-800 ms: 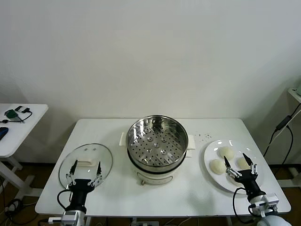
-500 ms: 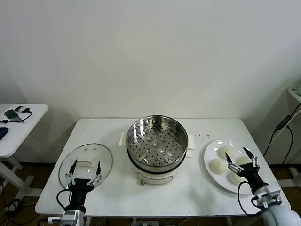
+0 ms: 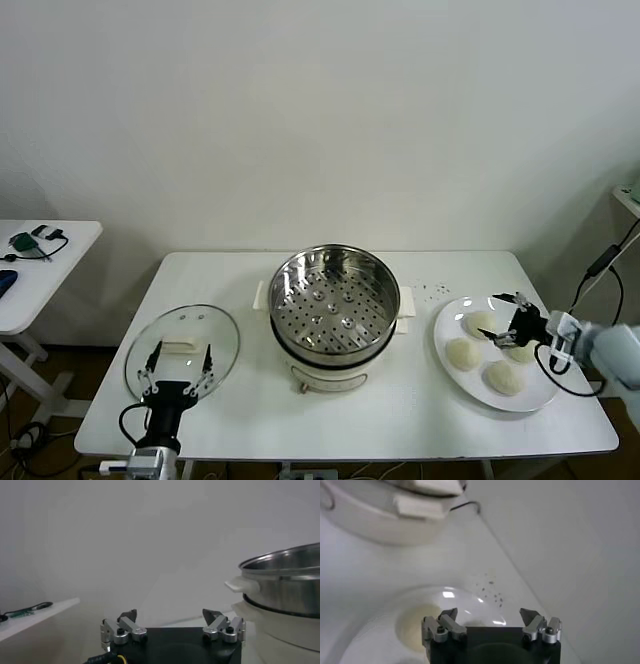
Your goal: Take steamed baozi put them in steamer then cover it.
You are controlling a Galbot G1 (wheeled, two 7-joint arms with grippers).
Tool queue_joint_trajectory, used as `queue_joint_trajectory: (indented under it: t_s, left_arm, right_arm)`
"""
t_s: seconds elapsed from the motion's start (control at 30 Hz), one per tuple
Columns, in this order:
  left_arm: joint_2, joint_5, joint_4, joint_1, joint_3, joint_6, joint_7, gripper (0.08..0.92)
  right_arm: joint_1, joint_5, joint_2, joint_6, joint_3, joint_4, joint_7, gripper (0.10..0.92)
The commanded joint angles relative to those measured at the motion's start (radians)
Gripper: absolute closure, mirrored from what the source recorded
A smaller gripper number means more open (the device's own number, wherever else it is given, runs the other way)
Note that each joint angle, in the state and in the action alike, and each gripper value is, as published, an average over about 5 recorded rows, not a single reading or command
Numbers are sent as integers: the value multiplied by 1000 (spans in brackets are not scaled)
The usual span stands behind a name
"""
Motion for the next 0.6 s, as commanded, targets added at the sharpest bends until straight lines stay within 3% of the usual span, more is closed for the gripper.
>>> queue_joint_trajectory:
  t_s: [0.03,0.6]
  left_arm:
    - [6,-22,-1,-5,-9,27,-32,177]
    - [22,-29,1,-16,-30,43,-36,177]
  right_arm:
    - [397,-105,-61,5,-427,-176,-163,203]
    - [576,-84,212,2,-708,-413,-160,203]
